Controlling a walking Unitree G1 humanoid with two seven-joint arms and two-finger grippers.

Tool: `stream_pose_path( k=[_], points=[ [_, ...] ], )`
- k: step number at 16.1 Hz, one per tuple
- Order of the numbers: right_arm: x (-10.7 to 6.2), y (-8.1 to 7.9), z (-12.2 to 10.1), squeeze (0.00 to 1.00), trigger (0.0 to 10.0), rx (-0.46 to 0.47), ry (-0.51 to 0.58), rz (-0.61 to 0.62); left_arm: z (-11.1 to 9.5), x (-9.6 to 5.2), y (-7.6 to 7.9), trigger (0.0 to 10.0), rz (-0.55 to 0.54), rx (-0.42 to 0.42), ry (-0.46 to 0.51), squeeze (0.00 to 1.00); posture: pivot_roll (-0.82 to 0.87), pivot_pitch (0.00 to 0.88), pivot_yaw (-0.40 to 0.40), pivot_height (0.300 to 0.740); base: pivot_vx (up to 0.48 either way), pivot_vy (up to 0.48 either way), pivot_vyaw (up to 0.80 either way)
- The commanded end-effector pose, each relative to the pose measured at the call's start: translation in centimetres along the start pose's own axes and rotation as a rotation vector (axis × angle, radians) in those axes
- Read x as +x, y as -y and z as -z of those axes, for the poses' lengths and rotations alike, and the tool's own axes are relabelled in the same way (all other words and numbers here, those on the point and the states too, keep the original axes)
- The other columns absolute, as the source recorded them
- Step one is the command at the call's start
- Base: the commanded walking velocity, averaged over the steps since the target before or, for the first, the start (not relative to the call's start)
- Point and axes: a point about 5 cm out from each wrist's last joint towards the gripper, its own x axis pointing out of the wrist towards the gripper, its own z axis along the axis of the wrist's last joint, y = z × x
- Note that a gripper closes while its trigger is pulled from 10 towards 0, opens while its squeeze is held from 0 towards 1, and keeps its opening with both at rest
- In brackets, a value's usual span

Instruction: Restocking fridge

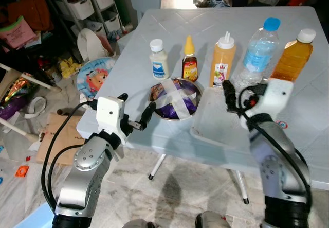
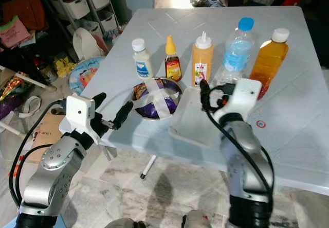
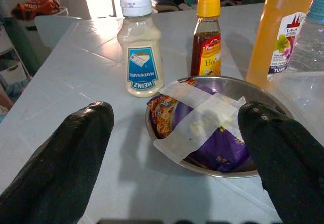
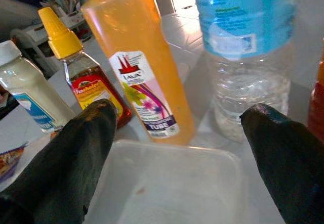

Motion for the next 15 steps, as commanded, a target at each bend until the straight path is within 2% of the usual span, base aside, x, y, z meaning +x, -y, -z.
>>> stream_pose_path(
  k=[1, 2, 4, 7, 8, 10, 12, 15],
  points=[
    [-0.2, -1.0, -0.4, 0.00, 10.0, -0.001, 0.006, -0.005, -0.5, -0.1, -0.1, 10.0, 0.015, 0.035, 0.015, 0.00, -0.09, 0.038, 0.117, 0.740, 0.000, 0.000, 0.00],
    [-0.5, -1.2, -0.5, 0.00, 10.0, 0.001, 0.015, 0.004, -0.6, -0.1, 0.0, 10.0, 0.021, 0.040, 0.016, 0.00, -0.09, 0.039, 0.117, 0.740, 0.000, 0.000, 0.00],
    [-1.8, -1.2, -1.8, 0.00, 10.0, -0.054, 0.110, 0.047, -0.6, -0.4, 0.2, 10.0, 0.027, 0.041, 0.021, 0.00, -0.10, 0.045, 0.121, 0.740, 0.000, 0.000, 0.00],
    [-2.6, -0.5, -2.6, 0.00, 10.0, -0.142, 0.167, 0.090, -0.5, 0.0, 0.4, 10.0, 0.020, 0.036, 0.009, 0.00, -0.11, 0.047, 0.122, 0.740, 0.000, 0.000, 0.00],
    [-2.9, 0.0, -2.4, 0.00, 10.0, -0.154, 0.157, 0.103, -0.4, 0.2, 0.6, 10.0, 0.012, 0.040, -0.014, 0.00, -0.11, 0.048, 0.122, 0.740, 0.000, 0.000, 0.00],
    [-3.3, 0.3, -0.7, 0.00, 10.0, -0.041, 0.056, 0.131, 0.0, 0.2, 1.0, 10.0, 0.039, 0.048, -0.031, 0.00, -0.11, 0.047, 0.122, 0.740, 0.000, 0.000, 0.00],
    [-3.7, -0.2, 1.0, 0.00, 10.0, 0.085, -0.030, 0.112, 0.1, 0.2, 1.0, 10.0, 0.045, 0.043, -0.034, 0.00, -0.11, 0.048, 0.121, 0.740, 0.000, 0.000, 0.00],
    [-3.4, -1.2, 2.3, 0.00, 10.0, 0.167, -0.080, 0.063, 0.0, 0.2, 1.3, 10.0, 0.064, 0.056, -0.031, 0.00, -0.10, 0.052, 0.119, 0.740, 0.000, 0.000, 0.00]
  ],
)
